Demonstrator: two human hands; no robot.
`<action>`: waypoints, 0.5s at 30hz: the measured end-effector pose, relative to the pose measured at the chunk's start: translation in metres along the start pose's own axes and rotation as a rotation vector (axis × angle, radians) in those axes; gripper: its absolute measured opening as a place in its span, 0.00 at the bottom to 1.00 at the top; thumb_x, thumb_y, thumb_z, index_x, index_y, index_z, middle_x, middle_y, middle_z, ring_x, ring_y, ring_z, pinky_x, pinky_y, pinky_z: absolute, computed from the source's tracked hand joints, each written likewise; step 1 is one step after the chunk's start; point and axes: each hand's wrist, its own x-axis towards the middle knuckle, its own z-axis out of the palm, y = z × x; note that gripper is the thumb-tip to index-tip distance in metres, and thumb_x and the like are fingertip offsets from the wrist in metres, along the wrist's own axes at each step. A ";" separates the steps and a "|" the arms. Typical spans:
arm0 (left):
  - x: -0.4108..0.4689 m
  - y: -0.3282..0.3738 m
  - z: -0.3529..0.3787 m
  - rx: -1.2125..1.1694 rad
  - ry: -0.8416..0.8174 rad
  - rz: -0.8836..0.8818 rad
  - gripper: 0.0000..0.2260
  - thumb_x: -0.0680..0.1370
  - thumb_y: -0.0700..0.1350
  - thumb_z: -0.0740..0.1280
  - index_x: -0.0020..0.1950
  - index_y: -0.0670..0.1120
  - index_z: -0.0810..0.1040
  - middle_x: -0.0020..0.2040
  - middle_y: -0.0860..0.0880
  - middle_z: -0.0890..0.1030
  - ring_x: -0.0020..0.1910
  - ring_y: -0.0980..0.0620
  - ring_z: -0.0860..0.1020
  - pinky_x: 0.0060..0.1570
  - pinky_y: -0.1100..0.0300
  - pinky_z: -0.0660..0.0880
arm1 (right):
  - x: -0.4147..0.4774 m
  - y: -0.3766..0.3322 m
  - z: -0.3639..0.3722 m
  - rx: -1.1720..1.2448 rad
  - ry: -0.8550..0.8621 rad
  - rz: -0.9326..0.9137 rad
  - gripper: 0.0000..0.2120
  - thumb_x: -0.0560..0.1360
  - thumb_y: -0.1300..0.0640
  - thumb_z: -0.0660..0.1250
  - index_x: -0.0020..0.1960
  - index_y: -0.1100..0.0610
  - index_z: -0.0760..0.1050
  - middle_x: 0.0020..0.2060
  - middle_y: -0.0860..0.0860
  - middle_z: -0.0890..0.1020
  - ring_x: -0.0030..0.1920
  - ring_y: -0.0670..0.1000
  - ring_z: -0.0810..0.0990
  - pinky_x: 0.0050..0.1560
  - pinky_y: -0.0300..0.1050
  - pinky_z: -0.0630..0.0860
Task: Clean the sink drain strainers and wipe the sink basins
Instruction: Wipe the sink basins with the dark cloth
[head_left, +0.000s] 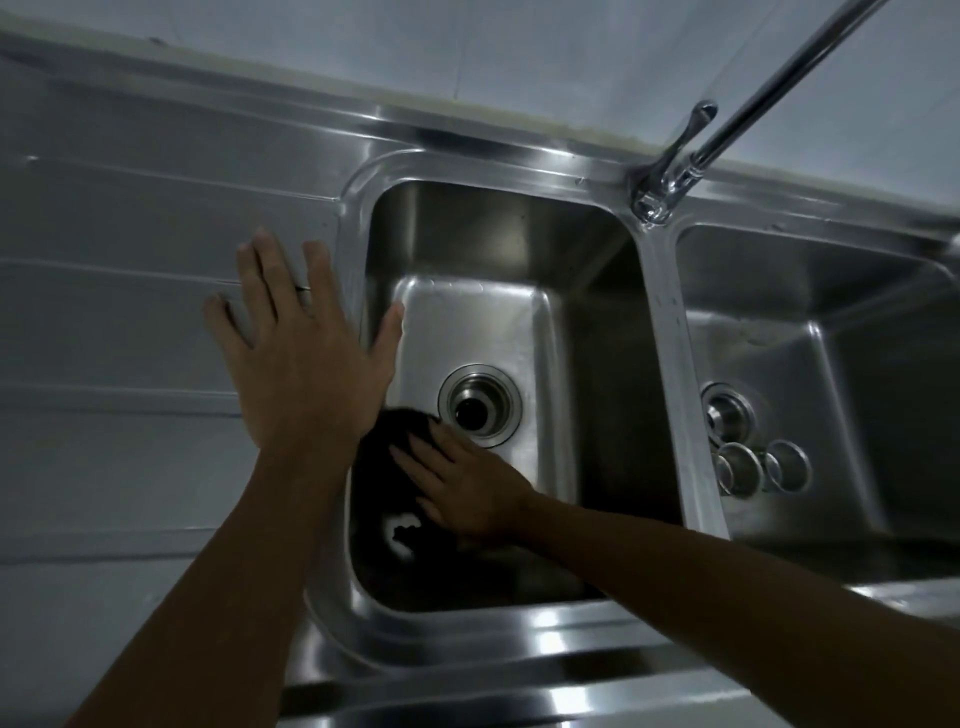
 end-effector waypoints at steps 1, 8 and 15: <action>-0.001 0.001 0.000 0.005 0.002 0.002 0.40 0.82 0.71 0.46 0.84 0.44 0.53 0.83 0.35 0.52 0.83 0.37 0.52 0.76 0.33 0.53 | 0.021 -0.006 -0.001 0.077 -0.009 0.114 0.29 0.83 0.48 0.56 0.79 0.64 0.63 0.75 0.64 0.68 0.77 0.67 0.62 0.77 0.62 0.59; 0.002 0.000 0.005 0.028 0.003 0.000 0.39 0.82 0.71 0.47 0.84 0.46 0.52 0.84 0.36 0.50 0.84 0.38 0.50 0.77 0.33 0.53 | 0.126 0.077 -0.022 0.100 -0.033 0.393 0.31 0.84 0.47 0.38 0.82 0.63 0.47 0.82 0.62 0.52 0.82 0.64 0.47 0.79 0.62 0.51; 0.002 -0.002 0.005 0.024 -0.025 0.008 0.41 0.81 0.73 0.43 0.85 0.46 0.50 0.84 0.37 0.48 0.84 0.39 0.48 0.78 0.34 0.49 | 0.070 0.124 -0.011 0.089 0.025 0.670 0.29 0.85 0.49 0.47 0.82 0.61 0.52 0.81 0.61 0.58 0.81 0.63 0.54 0.81 0.59 0.52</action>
